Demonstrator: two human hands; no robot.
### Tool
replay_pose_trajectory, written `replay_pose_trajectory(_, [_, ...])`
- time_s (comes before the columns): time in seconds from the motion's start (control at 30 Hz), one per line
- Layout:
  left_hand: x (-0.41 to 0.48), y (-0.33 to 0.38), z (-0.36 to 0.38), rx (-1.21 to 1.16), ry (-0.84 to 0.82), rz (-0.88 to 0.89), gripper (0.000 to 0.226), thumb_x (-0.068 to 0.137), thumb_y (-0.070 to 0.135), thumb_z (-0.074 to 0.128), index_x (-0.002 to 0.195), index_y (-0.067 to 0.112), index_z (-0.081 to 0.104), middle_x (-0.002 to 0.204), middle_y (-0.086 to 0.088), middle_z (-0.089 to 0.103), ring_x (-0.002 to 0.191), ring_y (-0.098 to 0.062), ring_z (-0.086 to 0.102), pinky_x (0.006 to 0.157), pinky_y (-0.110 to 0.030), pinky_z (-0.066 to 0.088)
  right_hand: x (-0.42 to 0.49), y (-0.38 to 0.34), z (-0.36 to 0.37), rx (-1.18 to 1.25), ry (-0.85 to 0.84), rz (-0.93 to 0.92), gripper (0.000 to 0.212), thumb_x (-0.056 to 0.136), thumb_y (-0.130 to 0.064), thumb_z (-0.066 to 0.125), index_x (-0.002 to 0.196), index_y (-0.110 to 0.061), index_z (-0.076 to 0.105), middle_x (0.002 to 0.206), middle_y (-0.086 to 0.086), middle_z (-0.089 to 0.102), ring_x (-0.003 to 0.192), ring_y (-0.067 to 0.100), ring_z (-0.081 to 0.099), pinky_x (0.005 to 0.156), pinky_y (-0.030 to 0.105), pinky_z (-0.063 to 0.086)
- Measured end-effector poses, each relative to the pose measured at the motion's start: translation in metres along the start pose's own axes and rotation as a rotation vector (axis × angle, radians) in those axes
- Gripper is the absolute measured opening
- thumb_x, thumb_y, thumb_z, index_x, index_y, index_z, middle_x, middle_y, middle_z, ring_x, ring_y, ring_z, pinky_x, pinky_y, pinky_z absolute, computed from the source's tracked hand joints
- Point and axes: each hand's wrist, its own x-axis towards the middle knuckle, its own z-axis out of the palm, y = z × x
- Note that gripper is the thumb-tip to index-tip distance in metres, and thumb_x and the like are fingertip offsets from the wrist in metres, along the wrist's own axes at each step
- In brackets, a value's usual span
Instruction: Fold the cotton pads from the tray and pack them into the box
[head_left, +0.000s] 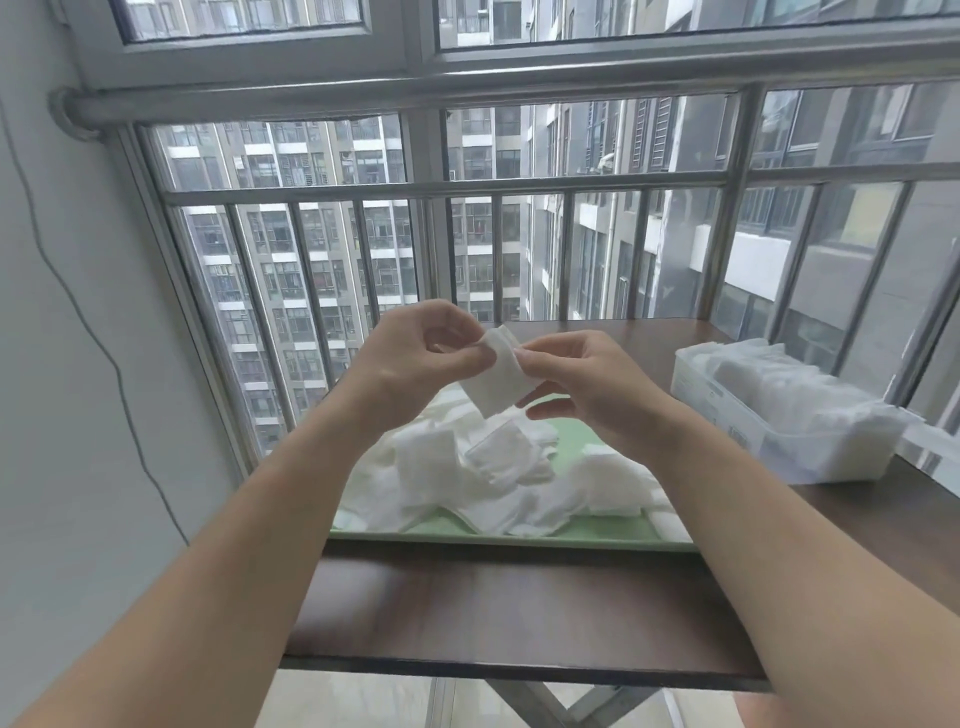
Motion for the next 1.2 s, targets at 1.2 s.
replay_pose_trajectory(1.2, [0.001,0.010,0.028,-0.227,0.022,-0.236,0.009,0.086,0.023,0.078,0.094,0.019,0.075,0.070,0.010,0.071,0.057,-0.002,0.054,0.056,-0.019,0.039,0.001,0.001,-0.013,0.095,0.152,0.072,0.025,0.084,-0.013,0.079,0.107,-0.004,0.073,0.088,0.005,0.076,0.078,0.014,0.073,0.074,0.027,0.059])
